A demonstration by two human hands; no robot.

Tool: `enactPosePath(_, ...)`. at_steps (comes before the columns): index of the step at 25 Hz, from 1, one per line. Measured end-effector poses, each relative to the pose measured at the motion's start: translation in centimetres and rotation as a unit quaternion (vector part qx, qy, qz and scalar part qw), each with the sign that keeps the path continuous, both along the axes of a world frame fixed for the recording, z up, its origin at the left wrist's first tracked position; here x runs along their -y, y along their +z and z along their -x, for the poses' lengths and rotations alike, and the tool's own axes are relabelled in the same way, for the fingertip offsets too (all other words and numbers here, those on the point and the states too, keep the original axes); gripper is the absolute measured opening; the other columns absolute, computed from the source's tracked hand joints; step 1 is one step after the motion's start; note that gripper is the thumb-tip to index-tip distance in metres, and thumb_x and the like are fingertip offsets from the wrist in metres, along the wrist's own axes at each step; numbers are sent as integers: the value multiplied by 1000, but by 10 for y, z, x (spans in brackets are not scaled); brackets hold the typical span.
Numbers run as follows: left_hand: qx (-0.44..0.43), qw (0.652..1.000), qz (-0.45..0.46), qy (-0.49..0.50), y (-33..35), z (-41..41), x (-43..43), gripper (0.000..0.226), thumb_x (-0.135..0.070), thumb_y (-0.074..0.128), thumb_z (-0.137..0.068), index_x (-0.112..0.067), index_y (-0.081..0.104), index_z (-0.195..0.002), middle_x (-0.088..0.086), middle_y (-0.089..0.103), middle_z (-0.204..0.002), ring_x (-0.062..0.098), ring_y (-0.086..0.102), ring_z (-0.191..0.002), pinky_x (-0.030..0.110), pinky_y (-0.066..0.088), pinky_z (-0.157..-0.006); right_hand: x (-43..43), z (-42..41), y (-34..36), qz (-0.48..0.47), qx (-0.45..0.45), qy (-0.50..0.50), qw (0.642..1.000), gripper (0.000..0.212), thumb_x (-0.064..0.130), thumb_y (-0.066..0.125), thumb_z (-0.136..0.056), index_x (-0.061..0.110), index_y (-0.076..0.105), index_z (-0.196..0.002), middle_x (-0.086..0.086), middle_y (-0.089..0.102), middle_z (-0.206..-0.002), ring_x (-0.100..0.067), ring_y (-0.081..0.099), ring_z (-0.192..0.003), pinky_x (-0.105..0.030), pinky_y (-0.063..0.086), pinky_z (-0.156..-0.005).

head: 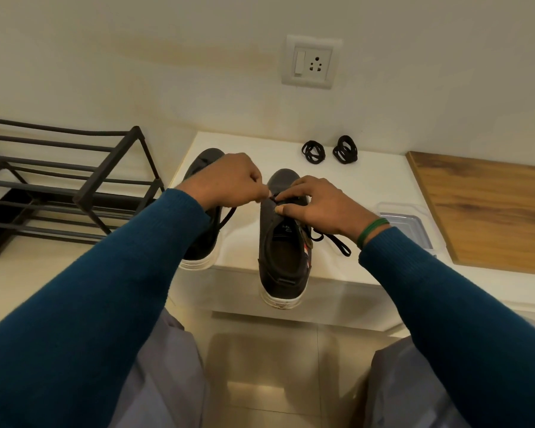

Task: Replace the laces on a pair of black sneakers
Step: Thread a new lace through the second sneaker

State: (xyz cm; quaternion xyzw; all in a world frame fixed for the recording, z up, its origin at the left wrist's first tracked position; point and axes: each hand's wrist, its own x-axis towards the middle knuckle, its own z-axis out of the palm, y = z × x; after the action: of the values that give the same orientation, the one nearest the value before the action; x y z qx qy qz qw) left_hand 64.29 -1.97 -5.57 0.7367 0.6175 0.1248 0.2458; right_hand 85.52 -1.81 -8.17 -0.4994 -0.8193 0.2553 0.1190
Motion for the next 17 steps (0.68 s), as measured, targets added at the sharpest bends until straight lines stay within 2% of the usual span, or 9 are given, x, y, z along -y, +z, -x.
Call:
enactPosePath(3, 20, 998, -50, 45, -4, -3, -1, 25, -44, 59, -89, -21, 70, -90, -10, 67, -86, 6, 59, -79, 26, 46, -66, -4, -1, -3, 12, 3, -6, 1000, 37, 60, 61, -86, 40, 71, -115, 10, 56, -121, -14, 51, -114, -44, 45, -98)
enactPosePath(4, 55, 994, -54, 71, -4, -4, -4, 28, -40, 53, -89, -19, 66, -99, -8, 64, -97, 7, 56, -83, 27, 45, -67, -4, -2, -4, 25, -7, -6, 1000, 35, 60, 62, -86, 41, 71, -114, 11, 55, -120, -12, 50, -114, -40, 44, -97)
enactPosePath(6, 190, 972, -28, 135, 1, -4, -7, 32, -23, 46, -90, -12, 62, -115, 0, 61, -110, 10, 56, -84, 28, 48, -66, -6, -5, -6, 53, -36, -8, 998, 30, 60, 63, -86, 44, 70, -111, 16, 52, -116, -6, 48, -110, -28, 39, -91)
enactPosePath(8, 274, 946, -8, 173, 4, 1, -8, 44, -6, 44, -91, -16, 55, -132, -1, 66, -107, 9, 60, -80, 27, 52, -65, -6, -6, -7, 57, -50, -3, 997, 27, 60, 63, -87, 45, 69, -110, 23, 49, -110, 0, 47, -104, -18, 33, -83)
enactPosePath(9, 271, 949, -7, 162, 5, 3, -6, 53, 0, 43, -90, -17, 48, -140, -1, 67, -103, 7, 60, -77, 25, 52, -62, -5, -7, -7, 52, -52, 1, 997, 27, 59, 63, -88, 45, 69, -110, 25, 50, -108, 3, 47, -102, -15, 32, -80)
enactPosePath(11, 193, 972, -44, 127, 4, 9, -3, 68, 7, 44, -91, -19, 32, -153, 3, 67, -107, 9, 62, -79, 24, 52, -61, -4, -5, -6, 35, -60, -5, 998, 23, 55, 63, -90, 41, 70, -107, 25, 54, -103, 6, 49, -99, -15, 33, -78)
enactPosePath(14, 93, 985, -107, 103, 8, 14, -3, 89, 8, 55, -89, -25, 13, -160, 17, 59, -131, 25, 62, -112, 30, 54, -82, -4, 1, -3, -17, -105, -58, 993, 19, 49, 61, -93, 36, 70, -103, 23, 60, -101, 4, 55, -95, -11, 34, -75)
enactPosePath(15, 88, 984, -121, 95, 10, 13, -4, 91, 9, 55, -89, -26, 10, -160, 20, 57, -134, 27, 61, -117, 33, 54, -88, -4, 4, -2, -36, -124, -79, 988, 20, 46, 61, -94, 33, 70, -105, 19, 62, -104, 2, 56, -97, -11, 36, -76)
enactPosePath(17, 88, 985, -129, 72, 13, 10, -2, 92, 9, 51, -88, -29, 8, -160, 21, 51, -143, 25, 67, -110, 33, 55, -90, -5, 12, 1, -63, -163, -100, 980, 24, 40, 61, -95, 27, 69, -113, 13, 65, -111, -3, 58, -102, -15, 42, -80)
